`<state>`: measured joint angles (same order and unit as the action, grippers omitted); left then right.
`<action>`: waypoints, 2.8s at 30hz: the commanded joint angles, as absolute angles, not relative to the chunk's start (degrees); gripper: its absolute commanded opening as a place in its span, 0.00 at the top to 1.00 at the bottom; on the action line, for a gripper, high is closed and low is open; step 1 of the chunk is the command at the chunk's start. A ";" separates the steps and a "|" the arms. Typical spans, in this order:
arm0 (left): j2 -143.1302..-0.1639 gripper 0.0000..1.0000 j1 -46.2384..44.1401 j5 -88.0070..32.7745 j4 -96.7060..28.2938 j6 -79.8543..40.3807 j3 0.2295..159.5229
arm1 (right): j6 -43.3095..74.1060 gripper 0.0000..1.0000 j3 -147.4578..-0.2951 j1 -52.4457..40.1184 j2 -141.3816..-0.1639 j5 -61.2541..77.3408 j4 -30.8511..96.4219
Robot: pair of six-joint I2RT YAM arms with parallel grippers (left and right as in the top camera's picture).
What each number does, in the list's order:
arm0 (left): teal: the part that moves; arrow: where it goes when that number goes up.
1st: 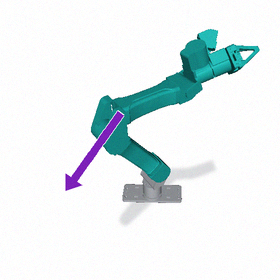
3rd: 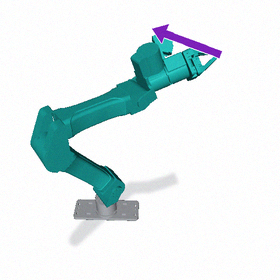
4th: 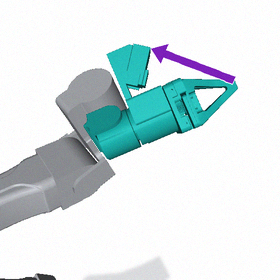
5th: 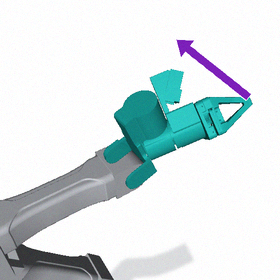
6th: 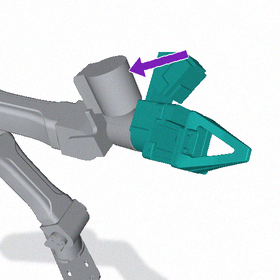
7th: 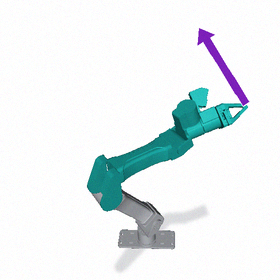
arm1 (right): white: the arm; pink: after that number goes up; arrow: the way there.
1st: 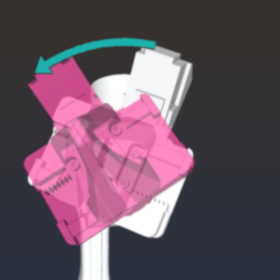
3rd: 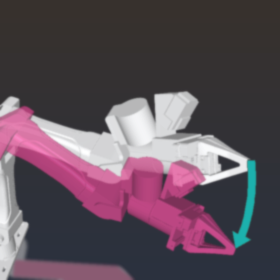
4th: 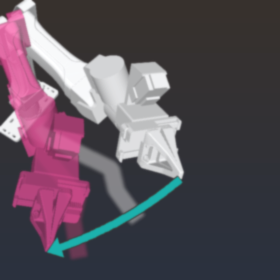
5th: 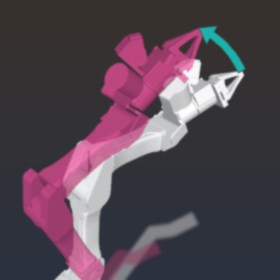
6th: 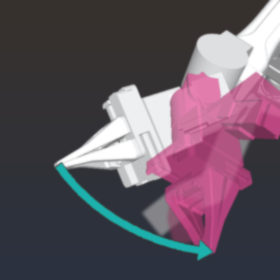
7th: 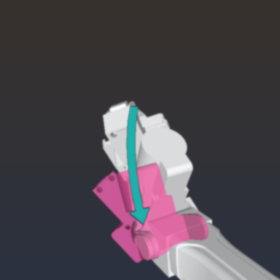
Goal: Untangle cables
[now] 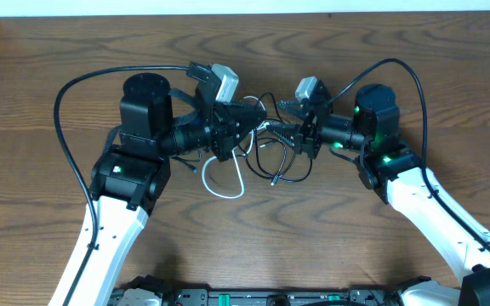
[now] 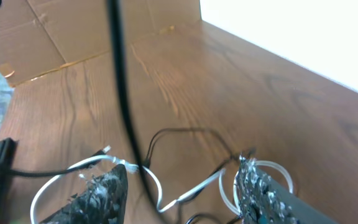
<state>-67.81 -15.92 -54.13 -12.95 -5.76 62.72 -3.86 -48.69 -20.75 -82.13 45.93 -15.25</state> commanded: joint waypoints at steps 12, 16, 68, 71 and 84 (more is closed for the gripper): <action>-67.75 0.88 -16.10 -58.98 -12.78 -5.85 63.20 | -6.11 0.99 -49.06 -21.19 -82.78 45.63 -10.48; -68.99 0.73 -16.10 -51.13 -16.05 -5.85 63.11 | -6.07 0.99 -49.06 -21.19 -82.78 31.62 -2.48; -103.00 0.40 -16.10 -19.05 -22.90 -6.09 63.07 | 6.22 0.99 -49.06 -20.12 -82.78 -1.76 8.60; -103.00 0.40 -16.16 -19.05 -22.90 -6.09 62.89 | 6.22 0.99 -49.06 -20.12 -82.78 -1.74 8.64; -103.00 0.39 -16.21 -26.06 -22.48 -4.34 60.77 | 6.22 0.99 -49.06 -20.12 -82.78 -1.74 8.62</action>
<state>-102.48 -16.08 -24.32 -22.52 -5.52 62.24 5.50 -48.66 -20.43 -82.50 -1.13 8.80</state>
